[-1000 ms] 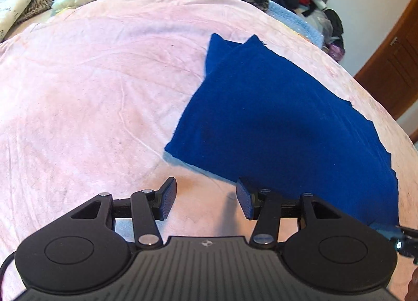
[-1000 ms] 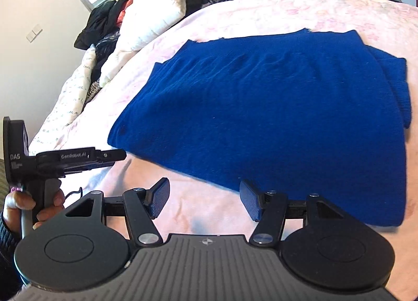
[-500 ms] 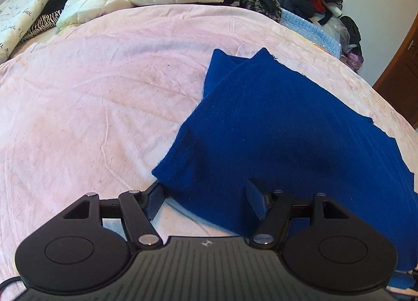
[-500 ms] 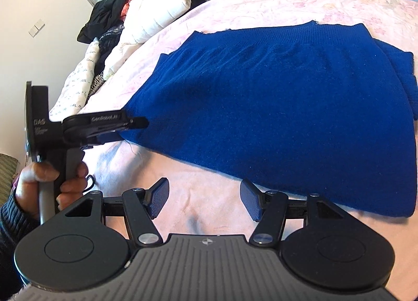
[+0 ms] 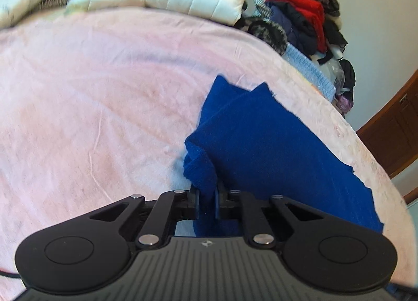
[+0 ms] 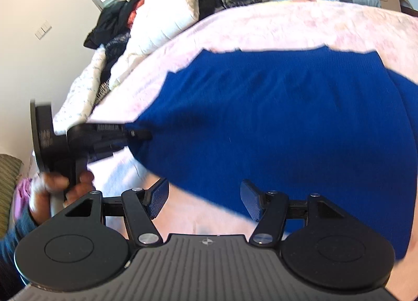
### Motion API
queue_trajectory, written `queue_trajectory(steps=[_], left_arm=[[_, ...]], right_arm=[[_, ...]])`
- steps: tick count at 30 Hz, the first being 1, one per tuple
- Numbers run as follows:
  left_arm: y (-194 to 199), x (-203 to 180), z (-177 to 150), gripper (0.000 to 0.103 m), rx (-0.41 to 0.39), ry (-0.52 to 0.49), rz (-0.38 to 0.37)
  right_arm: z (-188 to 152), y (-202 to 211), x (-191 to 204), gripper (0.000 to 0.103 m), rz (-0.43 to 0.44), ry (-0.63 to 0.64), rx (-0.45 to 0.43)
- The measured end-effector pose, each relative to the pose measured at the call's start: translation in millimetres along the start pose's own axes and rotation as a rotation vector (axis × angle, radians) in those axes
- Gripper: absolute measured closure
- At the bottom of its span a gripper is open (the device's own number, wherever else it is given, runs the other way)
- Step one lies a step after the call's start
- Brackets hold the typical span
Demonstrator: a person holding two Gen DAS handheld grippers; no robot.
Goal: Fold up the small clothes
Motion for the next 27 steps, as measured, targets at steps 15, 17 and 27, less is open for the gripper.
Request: queue_trajectory(steps=[15,17,27], left_arm=[[16.0,-101.7,-85.9,0.093,-0.344,-0.740,0.136],[14.1,-103.6,-89.7,0.093,-0.347,-0.764,0.129],[10.2,-108.0,-95.1,0.093,-0.340,-0.818,0.112]], right_arm=[[172.7,-139.7,48.8,0.028,0.131,-0.053,0.250],[172.7,-159.7,65.3,0.029,0.063,0.017,0.289],[167.3,-196.0,58.9,0.087,-0.097,0.112,0.305]])
Point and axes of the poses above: each gripper's, at about its wrist camera, not at the fingertips, and y roughly against the way its jaws point, x to its left, z to its top, the point moved 2 cm from there along -y, roughly the way its jaws point, and after that the axes turned 4 degrees about x, right-handed, at the moved point
